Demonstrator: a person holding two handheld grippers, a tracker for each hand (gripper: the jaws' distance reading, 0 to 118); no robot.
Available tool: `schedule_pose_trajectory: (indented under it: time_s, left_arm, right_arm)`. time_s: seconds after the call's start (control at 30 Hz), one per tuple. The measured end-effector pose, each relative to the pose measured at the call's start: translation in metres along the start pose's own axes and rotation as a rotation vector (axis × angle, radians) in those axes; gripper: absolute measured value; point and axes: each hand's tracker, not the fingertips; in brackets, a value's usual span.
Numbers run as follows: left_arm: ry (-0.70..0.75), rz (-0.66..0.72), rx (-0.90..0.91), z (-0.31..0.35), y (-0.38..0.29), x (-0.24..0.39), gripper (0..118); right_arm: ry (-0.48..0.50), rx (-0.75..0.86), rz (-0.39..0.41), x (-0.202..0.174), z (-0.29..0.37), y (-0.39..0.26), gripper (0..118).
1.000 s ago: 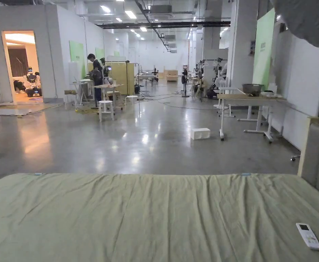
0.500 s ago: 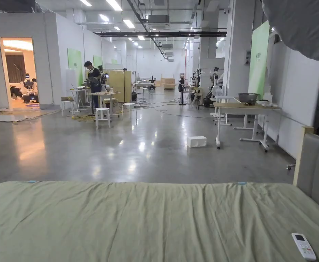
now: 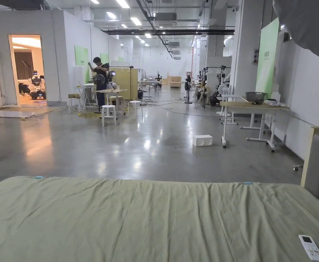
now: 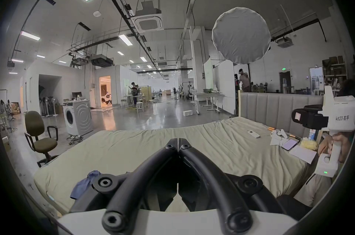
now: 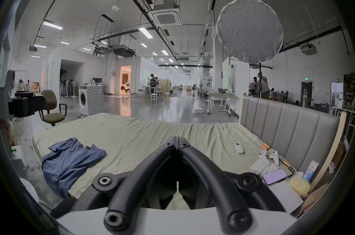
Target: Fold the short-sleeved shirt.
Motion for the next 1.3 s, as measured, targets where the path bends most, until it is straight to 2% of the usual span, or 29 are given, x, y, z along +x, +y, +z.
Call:
schedule_pose_trajectory:
  time_s: [0.1, 0.17, 0.23, 0.4, 0.47, 0.53, 0.63, 0.8, 0.97, 1.07, 1.2, 1.3]
  left_arm:
    - [-0.029, 0.060, -0.034, -0.001, -0.006, -0.012, 0]
    - [0.013, 0.124, -0.076, -0.002, -0.011, -0.023, 0]
    - [0.056, 0.130, -0.100, 0.001, -0.017, -0.036, 3]
    - [0.111, 0.141, -0.182, 0.012, -0.029, -0.068, 33]
    - [0.146, 0.132, -0.227, 0.013, -0.034, -0.077, 57]
    - [0.161, 0.137, -0.253, 0.011, -0.042, -0.085, 75]
    - [0.114, 0.150, -0.319, 0.000, -0.061, -0.099, 77]
    - [0.122, 0.163, -0.456, -0.048, -0.098, -0.123, 77]
    - [0.184, 0.118, -0.590, -0.117, -0.156, -0.151, 77]
    - [0.203, 0.182, -0.694, -0.162, -0.193, -0.175, 76]
    - [0.273, 0.186, -0.818, -0.218, -0.241, -0.200, 75]
    - [0.312, 0.196, -0.901, -0.243, -0.268, -0.212, 73]
  right_arm:
    - [0.022, -0.006, -0.016, 0.001, 0.004, -0.006, 0]
    - [0.058, -0.016, -0.049, 0.002, 0.006, -0.012, 0]
    - [0.083, -0.035, -0.063, 0.001, 0.008, -0.020, 0]
    - [0.118, -0.115, -0.082, -0.003, 0.006, -0.042, 0]
    - [0.133, -0.158, -0.126, -0.003, 0.003, -0.051, 0]
    - [0.141, -0.179, -0.149, -0.003, 0.001, -0.057, 0]
    - [0.146, -0.209, -0.164, -0.001, -0.005, -0.064, 0]
    - [0.141, -0.273, -0.166, -0.001, -0.012, -0.074, 0]
    - [0.127, -0.363, -0.137, -0.001, -0.016, -0.088, 0]
    - [0.104, -0.427, -0.113, -0.003, -0.017, -0.099, 0]
    - [0.090, -0.494, -0.084, -0.008, -0.022, -0.115, 0]
    - [0.091, -0.527, -0.104, -0.011, -0.025, -0.120, 0]
